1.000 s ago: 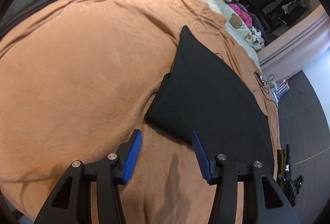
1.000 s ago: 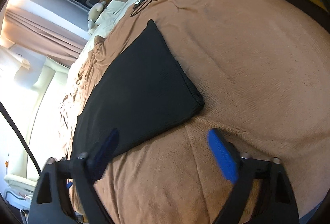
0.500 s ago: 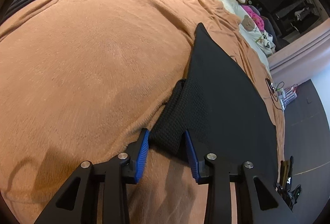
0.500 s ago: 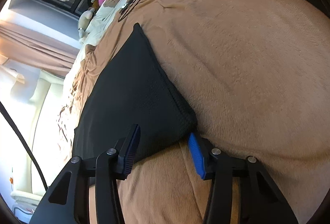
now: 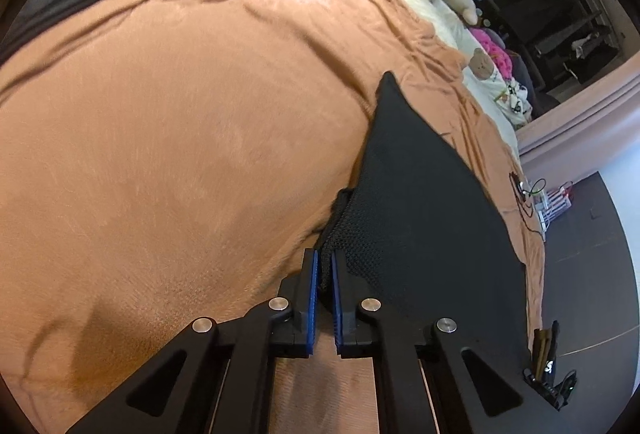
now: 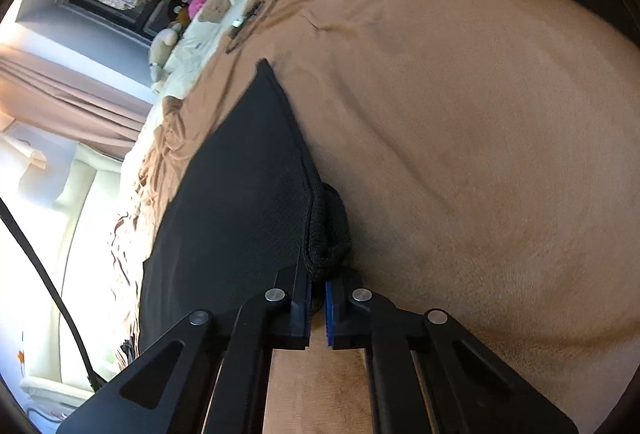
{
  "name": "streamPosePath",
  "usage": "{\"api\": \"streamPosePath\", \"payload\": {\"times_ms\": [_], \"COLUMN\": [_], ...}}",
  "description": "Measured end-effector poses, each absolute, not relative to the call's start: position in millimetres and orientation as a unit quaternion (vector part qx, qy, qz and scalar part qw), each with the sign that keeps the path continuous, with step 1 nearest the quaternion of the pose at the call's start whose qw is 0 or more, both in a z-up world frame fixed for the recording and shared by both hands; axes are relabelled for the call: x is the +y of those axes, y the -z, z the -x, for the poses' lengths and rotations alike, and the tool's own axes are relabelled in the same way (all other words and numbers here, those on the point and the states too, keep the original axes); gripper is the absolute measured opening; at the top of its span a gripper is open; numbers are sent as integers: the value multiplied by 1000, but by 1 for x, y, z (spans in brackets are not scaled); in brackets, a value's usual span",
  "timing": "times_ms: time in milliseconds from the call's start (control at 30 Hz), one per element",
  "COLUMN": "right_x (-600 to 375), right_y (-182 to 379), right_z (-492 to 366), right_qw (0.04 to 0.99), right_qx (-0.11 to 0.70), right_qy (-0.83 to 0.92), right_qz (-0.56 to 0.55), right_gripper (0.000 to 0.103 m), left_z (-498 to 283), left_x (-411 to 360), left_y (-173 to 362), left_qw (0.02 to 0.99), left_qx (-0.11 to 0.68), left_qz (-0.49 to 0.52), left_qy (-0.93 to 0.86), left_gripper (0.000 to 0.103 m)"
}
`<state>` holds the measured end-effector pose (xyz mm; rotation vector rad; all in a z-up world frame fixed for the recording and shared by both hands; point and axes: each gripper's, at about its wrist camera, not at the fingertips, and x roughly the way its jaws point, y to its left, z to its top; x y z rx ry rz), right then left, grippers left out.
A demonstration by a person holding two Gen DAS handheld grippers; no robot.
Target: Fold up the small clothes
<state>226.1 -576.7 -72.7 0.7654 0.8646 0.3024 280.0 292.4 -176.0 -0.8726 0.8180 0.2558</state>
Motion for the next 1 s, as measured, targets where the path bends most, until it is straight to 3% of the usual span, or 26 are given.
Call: {"api": "streamPosePath", "payload": {"times_ms": [433, 1000], "right_x": [-582, -592], "right_y": [46, 44], "right_z": [-195, -155], "right_qw": [831, 824], "right_qx": [396, 417], "right_qy": [-170, -188], "right_qz": [-352, -334], "right_gripper": [0, 0], "left_z": [-251, -170], "left_x": [286, 286], "left_y": [120, 127], "left_qw": [847, 843], "left_qx": [355, 351], "left_qz": [381, 393], "left_qy": [-109, -109], "left_gripper": [5, 5]}}
